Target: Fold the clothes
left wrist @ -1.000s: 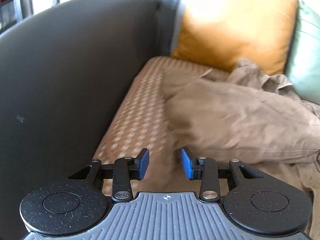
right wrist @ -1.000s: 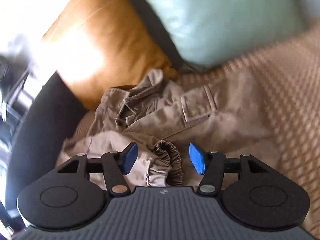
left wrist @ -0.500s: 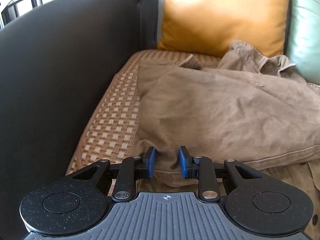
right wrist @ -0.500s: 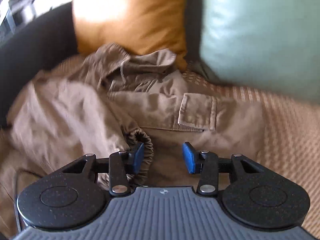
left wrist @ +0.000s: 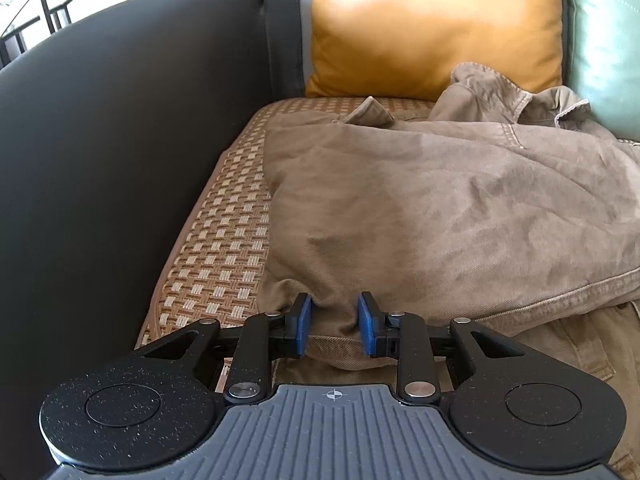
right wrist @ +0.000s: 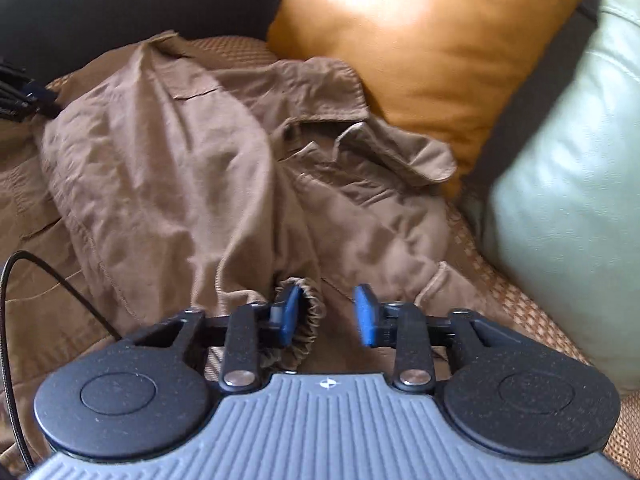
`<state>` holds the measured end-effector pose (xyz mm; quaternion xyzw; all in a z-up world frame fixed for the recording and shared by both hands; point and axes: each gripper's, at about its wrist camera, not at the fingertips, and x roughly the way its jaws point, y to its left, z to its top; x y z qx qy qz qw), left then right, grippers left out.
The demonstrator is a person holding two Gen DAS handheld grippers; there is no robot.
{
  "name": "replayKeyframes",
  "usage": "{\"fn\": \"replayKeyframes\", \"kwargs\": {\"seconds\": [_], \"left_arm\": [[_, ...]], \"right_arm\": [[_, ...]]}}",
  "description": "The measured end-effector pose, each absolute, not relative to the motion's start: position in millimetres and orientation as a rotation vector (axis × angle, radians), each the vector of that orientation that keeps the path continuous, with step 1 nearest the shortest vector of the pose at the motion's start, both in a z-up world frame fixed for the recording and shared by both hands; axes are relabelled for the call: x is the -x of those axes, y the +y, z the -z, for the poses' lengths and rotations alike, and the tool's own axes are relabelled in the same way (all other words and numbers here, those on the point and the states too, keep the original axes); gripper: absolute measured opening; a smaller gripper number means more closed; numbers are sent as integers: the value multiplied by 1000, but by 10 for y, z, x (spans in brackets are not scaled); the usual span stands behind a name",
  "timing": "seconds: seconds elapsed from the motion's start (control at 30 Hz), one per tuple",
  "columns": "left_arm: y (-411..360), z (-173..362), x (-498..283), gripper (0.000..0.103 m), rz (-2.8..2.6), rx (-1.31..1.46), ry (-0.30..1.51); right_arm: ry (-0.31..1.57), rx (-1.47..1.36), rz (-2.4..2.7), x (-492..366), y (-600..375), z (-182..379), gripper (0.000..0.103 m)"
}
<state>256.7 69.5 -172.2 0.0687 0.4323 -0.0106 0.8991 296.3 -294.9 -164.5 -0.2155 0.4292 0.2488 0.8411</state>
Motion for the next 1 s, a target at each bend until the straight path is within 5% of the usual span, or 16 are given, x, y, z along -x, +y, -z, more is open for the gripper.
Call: {"fn": "replayKeyframes", "kwargs": {"seconds": [0.17,0.3,0.43,0.53,0.6,0.87,0.93,1.0], "left_arm": [[703,1732,-2569,27,29,-134,890],[685,1753,-2565,27,33,-142,884],[701,1690,-2523,45,42,-126,873],[859,1536,-2445,52,57,-29,851],[962,1472,-2424,55,30,32,839],[871,1554,-2488,60,-9,-42,873],[840,1566,-2507,63,-8,-54,877],[809,1571,-2518,63,-10,-73,879]], "right_arm": [[786,96,-370,-2962,-3308,1401,3],[917,-162,-217,-3043,-3779,1678,2],[921,-150,-158,-2895,-3814,1766,8],[879,-422,-190,-2744,-4065,1666,38],[878,-558,-220,-2695,-4143,1652,69],[913,-643,-208,-2883,-3882,1849,66],[921,-633,-226,-2908,-3782,1884,60],[932,-598,-260,-2922,-3686,1861,33]]}}
